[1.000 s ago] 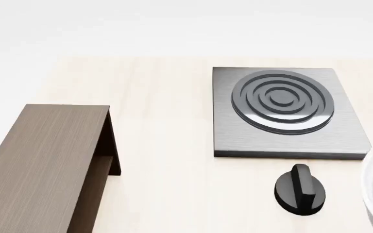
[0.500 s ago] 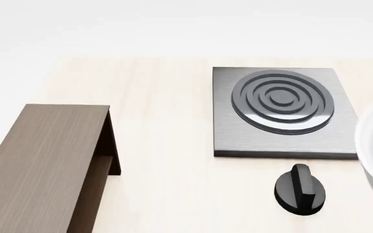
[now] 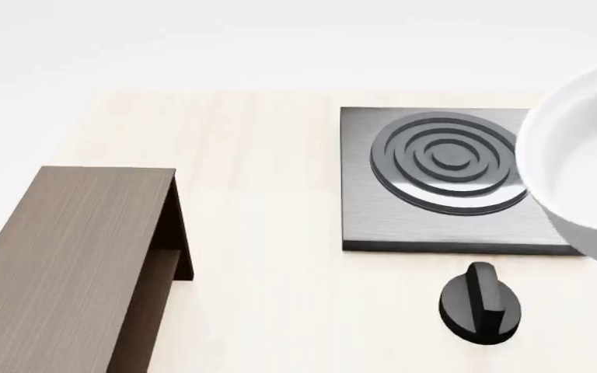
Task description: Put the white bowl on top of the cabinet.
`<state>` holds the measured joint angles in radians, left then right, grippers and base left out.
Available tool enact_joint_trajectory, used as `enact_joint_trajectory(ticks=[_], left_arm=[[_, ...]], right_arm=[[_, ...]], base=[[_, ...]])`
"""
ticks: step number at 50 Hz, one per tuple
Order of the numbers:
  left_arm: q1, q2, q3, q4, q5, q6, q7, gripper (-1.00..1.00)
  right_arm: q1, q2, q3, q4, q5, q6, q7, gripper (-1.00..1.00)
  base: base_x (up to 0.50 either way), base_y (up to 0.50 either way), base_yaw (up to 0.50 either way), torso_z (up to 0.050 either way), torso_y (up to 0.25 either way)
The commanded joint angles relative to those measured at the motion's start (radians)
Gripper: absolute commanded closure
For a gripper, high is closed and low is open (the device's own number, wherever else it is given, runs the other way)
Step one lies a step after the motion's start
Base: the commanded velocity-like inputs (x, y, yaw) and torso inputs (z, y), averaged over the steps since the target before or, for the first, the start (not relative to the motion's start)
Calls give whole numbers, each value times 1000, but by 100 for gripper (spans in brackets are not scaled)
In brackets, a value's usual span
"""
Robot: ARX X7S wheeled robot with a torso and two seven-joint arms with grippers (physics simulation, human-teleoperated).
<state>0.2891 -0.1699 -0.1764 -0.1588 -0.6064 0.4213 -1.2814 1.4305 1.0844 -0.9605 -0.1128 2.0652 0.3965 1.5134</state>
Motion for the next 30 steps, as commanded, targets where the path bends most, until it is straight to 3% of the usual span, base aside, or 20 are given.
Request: enact_joint_trajectory(ticks=[1, 23, 30], left_arm=[[-1, 0, 1, -1, -1, 0, 0, -100], [-5, 0, 2, -10, -6, 4, 5, -100], [-6, 1, 2, -13, -11, 6, 8, -100]], right_arm=[[221, -107, -80, 158, -4, 188, -72, 100], [388, -295, -143, 346, -88, 384, -257, 100], [425, -388, -180, 423, -152, 439, -392, 100]], base=[[0, 0, 0, 0, 0], [0, 0, 0, 0, 1], [0, 0, 0, 0, 1]])
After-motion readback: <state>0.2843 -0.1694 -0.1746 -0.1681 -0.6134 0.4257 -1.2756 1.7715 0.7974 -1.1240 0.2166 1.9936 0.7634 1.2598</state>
